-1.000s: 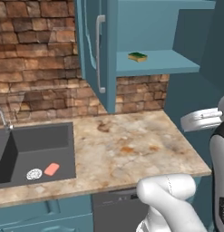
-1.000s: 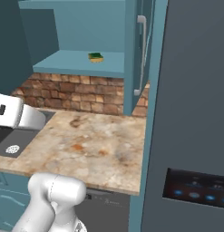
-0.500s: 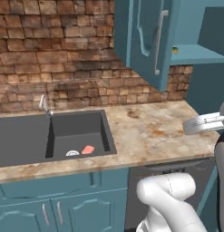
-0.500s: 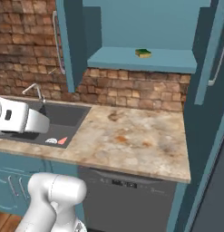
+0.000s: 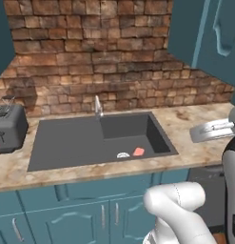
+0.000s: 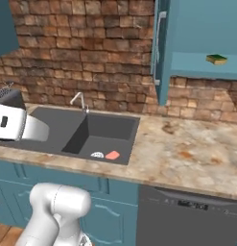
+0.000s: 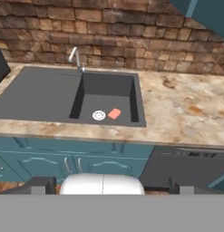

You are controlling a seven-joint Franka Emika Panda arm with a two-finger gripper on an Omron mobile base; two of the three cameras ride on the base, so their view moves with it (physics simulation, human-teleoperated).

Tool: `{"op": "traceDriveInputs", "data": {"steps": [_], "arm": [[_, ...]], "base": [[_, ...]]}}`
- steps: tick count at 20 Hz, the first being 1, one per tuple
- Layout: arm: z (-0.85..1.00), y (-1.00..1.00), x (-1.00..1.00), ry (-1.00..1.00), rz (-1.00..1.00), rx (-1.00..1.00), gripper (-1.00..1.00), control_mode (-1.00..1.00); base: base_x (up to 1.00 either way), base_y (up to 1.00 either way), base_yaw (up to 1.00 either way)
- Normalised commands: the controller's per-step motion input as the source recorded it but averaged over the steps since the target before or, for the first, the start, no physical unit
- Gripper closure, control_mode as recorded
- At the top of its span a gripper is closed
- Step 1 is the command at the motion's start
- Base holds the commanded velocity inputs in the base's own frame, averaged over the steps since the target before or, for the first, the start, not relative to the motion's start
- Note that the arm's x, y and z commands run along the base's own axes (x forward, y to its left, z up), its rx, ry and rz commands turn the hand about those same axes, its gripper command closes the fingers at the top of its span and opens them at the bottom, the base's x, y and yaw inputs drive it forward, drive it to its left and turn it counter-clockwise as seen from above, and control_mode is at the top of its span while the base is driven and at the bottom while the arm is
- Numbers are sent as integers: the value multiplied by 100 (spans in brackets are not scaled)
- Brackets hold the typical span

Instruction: Pick up the sponge and bar soap from the sink, and place them back in the cabinet, and close the cabinet doors.

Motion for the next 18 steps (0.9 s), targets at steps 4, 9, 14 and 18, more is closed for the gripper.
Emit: {"op": "traceDriveInputs", "data": {"steps": [4, 9, 14, 18], "arm": [[0, 0, 0, 0, 0, 0, -100, 100], [0, 0, 0, 0, 0, 0, -100, 100], [0, 0, 0, 0, 0, 0, -100, 100], [0, 0, 0, 0, 0, 0, -100, 100]], "base": [[59, 37, -1], [56, 10, -1], [26, 0, -11], [19, 0, -12]]}}
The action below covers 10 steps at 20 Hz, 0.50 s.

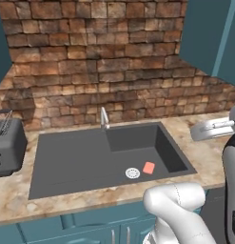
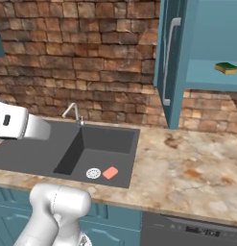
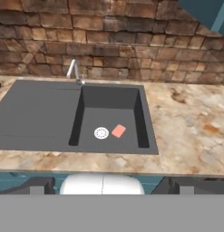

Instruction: Pick up the sponge and bar soap from the sink, and place them back in the cabinet, and close the cabinet doors.

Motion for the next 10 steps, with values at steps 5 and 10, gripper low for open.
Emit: {"op": "traceDriveInputs", "data": {"steps": [5, 10], "arm": [[0, 0, 0, 0, 0, 0, -100, 100], [0, 1, 33, 8, -11, 2, -100, -100]], "base": [[31, 0, -9], [0, 0, 0]]}}
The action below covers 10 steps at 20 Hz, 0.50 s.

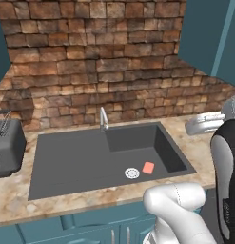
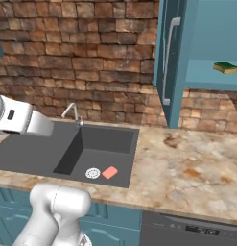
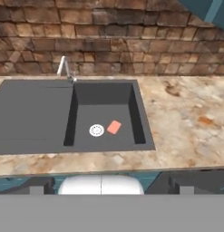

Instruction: Pick up the sponge and bar soap from the sink, and place them back in the cabinet, and close the cabinet doors.

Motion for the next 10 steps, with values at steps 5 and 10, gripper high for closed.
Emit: {"op": "traceDriveInputs", "data": {"steps": [5, 10], "arm": [[-21, 1, 33, 16, -10, 8, -100, -100], [-51, 0, 20, 10, -5, 11, -100, -100]], "base": [[0, 0, 0], [0, 0, 0]]}}
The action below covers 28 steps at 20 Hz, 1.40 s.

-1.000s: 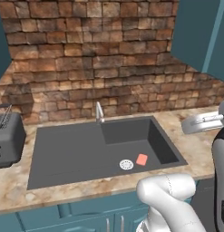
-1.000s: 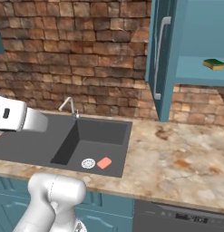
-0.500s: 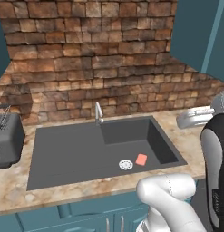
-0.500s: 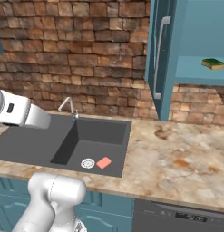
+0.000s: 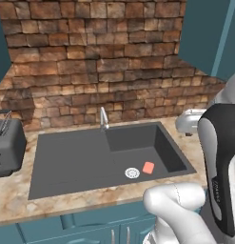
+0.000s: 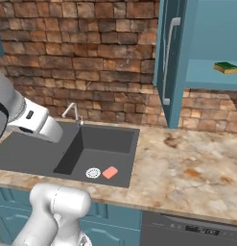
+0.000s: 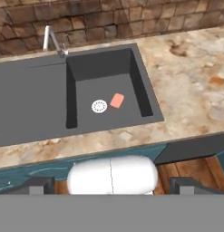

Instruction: Pick up the sponge and bar soap from the sink, and place them back in the cabinet, and close the cabinet doors.

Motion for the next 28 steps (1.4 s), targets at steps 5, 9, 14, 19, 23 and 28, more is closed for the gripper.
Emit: {"op": "traceDriveInputs", "data": {"steps": [5, 9, 14, 19, 23, 28], "arm": [[-59, 0, 40, 6, -5, 2, -100, -100], [-31, 0, 49, 3, -4, 0, -100, -100], [-24, 0, 50, 1, -2, 0, -100, -100], [-30, -2, 55, 0, 0, 0, -100, -100], [-41, -3, 57, 0, 0, 0, -100, -100], [-38, -9, 58, 0, 0, 0, -100, -100]], "base": [[0, 0, 0], [0, 0, 0], [0, 0, 0], [0, 0, 0], [0, 0, 0], [0, 0, 0]]}}
